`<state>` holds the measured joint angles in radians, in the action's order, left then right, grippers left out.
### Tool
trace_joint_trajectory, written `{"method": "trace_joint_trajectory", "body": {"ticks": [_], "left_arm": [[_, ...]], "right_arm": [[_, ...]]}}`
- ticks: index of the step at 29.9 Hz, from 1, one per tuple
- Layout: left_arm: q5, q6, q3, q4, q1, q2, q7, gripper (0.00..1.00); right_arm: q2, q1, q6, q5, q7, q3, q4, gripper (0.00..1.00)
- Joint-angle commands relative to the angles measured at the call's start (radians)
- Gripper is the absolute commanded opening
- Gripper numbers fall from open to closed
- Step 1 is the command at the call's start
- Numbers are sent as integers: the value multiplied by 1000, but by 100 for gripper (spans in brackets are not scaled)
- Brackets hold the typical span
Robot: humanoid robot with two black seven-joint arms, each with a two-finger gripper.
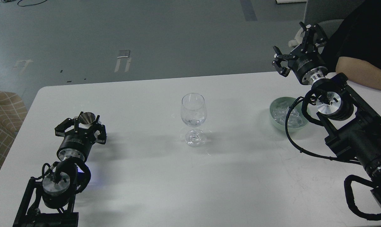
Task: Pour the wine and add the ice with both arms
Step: 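Open the left gripper and release the jigger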
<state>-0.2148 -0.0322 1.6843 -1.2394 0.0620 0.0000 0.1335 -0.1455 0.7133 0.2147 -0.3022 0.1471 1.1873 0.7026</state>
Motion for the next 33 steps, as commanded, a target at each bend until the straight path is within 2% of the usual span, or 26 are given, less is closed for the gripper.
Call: {"method": "trace_joint_trajectory", "body": {"ticks": [1,7,11,14,25,33], "left_arm": [[0,2,0,0,-1,0,1,53],[0,2,-2,0,-2,0,3,56],[0,2,-2,0,-2,0,5,64],[0,2,-2,0,-5,0,6,66],[-1,2,-6,-15,-19,0,18,97],[-1,0,-15,-34,-67,0,26,98]], "right_arm": [[1,0,0,0,-1,0,0,100],[0,0,0,0,0,0,0,100],[1,0,0,0,0,0,0,100],[1,0,0,0,-1,0,0,100],[1,-6,0,0,-1,0,3,100],[0,-12,0,2,-1,3,5,100]]}}
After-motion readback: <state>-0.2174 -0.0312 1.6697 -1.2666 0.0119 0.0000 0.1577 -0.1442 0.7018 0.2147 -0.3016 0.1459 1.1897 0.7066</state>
